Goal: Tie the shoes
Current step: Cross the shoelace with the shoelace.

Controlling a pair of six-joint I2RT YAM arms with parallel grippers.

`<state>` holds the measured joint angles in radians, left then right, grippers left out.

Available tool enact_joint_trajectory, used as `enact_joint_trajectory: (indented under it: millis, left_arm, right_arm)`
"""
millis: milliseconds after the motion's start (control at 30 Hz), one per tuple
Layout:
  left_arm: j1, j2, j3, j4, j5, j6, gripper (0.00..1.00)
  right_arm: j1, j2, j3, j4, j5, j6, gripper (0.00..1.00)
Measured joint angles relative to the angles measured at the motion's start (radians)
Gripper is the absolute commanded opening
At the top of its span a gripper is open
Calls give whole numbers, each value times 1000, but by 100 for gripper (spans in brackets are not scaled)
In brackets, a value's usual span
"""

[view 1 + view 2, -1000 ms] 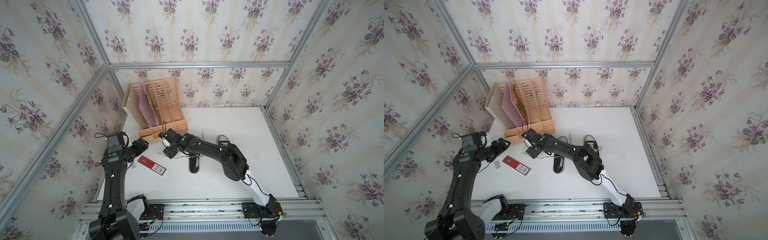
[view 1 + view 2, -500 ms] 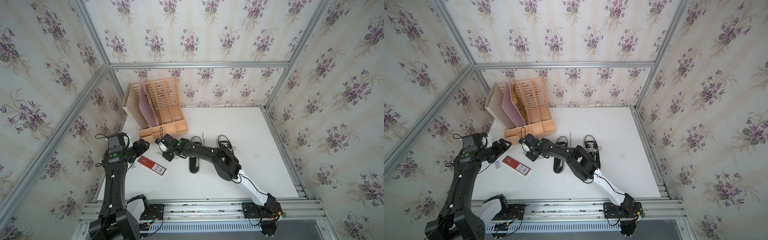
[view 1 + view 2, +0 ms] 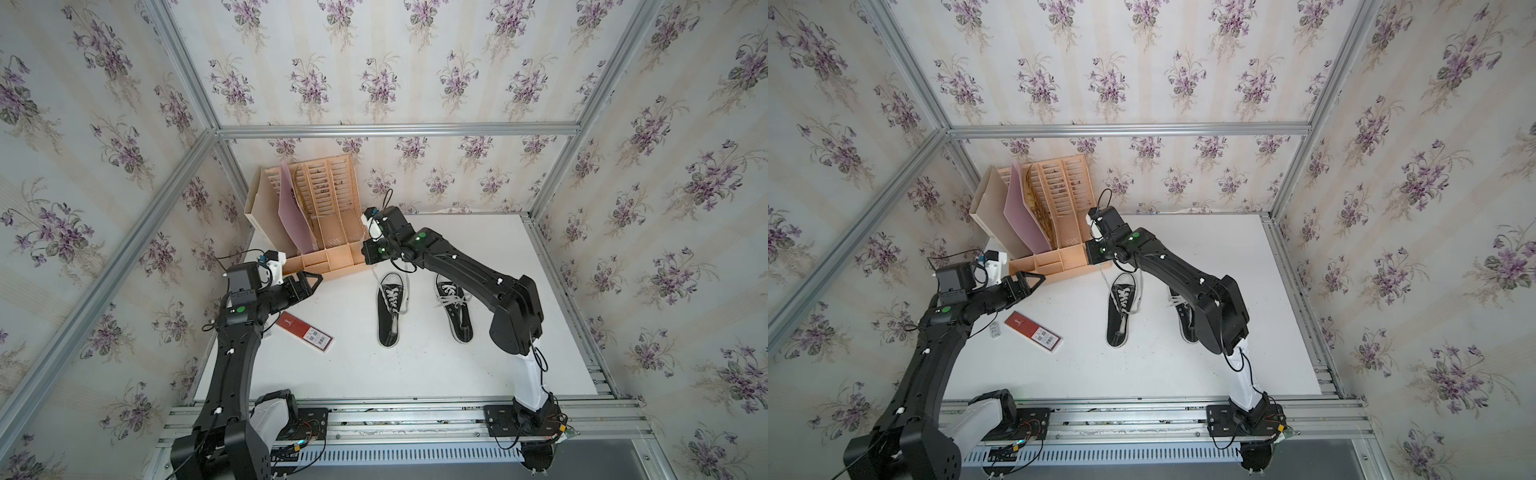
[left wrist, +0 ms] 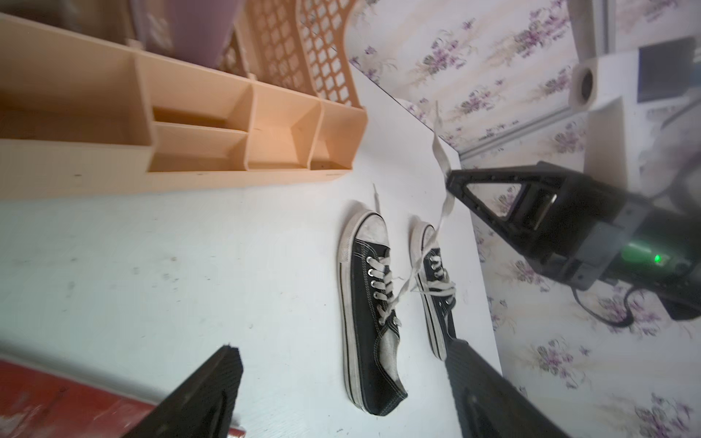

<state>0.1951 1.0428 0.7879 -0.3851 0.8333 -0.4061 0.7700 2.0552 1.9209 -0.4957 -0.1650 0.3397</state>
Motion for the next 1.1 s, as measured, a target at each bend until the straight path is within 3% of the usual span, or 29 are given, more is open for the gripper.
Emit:
enact_joint_trajectory:
  millis: [233, 433, 633, 900, 1100]
  left_arm:
    - [-298, 182, 5, 145, 26, 22, 87]
    - [-429, 390, 77, 282, 31, 22, 84]
    - [-494, 590, 177, 367, 45, 21, 78]
    - [-517, 718, 266, 460, 86, 6, 53]
    - [-534, 776, 276, 525, 138, -24, 26]
  right_arm:
    - [-51, -85, -98, 13, -26, 110, 0]
    - [-50, -103, -137, 27, -36, 160, 0]
    - [-58, -139, -173, 48, -31, 203, 0]
    - [-87, -174, -236, 59, -19, 266, 0]
    - [-111, -175, -262, 67, -12, 293, 0]
